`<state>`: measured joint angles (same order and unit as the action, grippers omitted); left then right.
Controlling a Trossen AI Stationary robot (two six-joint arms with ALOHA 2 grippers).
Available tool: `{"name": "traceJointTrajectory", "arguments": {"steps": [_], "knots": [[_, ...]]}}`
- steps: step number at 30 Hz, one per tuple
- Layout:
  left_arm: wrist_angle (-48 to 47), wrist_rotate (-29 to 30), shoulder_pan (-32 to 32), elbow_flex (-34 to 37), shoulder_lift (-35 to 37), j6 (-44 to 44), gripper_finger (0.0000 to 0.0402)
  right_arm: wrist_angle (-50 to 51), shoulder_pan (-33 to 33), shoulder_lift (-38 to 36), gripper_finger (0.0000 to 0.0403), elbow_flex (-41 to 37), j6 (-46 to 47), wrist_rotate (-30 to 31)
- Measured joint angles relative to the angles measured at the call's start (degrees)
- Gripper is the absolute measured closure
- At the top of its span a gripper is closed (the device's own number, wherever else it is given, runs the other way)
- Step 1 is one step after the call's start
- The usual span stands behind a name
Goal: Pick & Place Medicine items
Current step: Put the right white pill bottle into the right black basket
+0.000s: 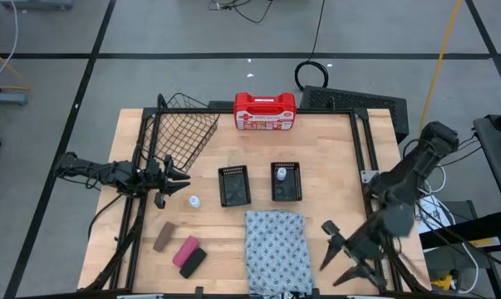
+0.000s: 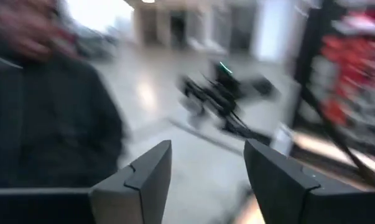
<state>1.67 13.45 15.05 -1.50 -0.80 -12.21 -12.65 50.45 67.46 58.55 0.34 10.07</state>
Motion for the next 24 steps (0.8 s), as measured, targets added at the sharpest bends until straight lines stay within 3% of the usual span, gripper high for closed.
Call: {"name": "traceJointTrajectory", "arguments": {"steps": [4,7,10,15,20,24], "knots": [[0.0,0.0,0.0,0.0,0.0,0.0,0.0293,25.0,5.2,5.9,0.0170,11.5,7.4,19.1],[0.0,0.0,0.0,0.0,0.0,0.0,0.0293,42.8,7.4,10.6,0.0136,18.9,19.7,23.4],[0.0,0.0,0.0,0.0,0.0,0.0,0.0293,56.3,8.4,14.1,0.0112,21.9,32.9,20.9],[0.0,0.0,0.0,0.0,0.0,0.0,0.0293,70.1,8.6,16.8,0.0105,20.7,50.8,10.7],[0.0,0.0,0.0,0.0,0.0,0.0,0.0293,78.0,8.5,17.5,0.0110,16.2,64.6,0.1],[0.0,0.0,0.0,0.0,0.0,0.0,0.0293,79.7,8.9,17.4,0.0112,11.5,71.5,-2.9]]}}
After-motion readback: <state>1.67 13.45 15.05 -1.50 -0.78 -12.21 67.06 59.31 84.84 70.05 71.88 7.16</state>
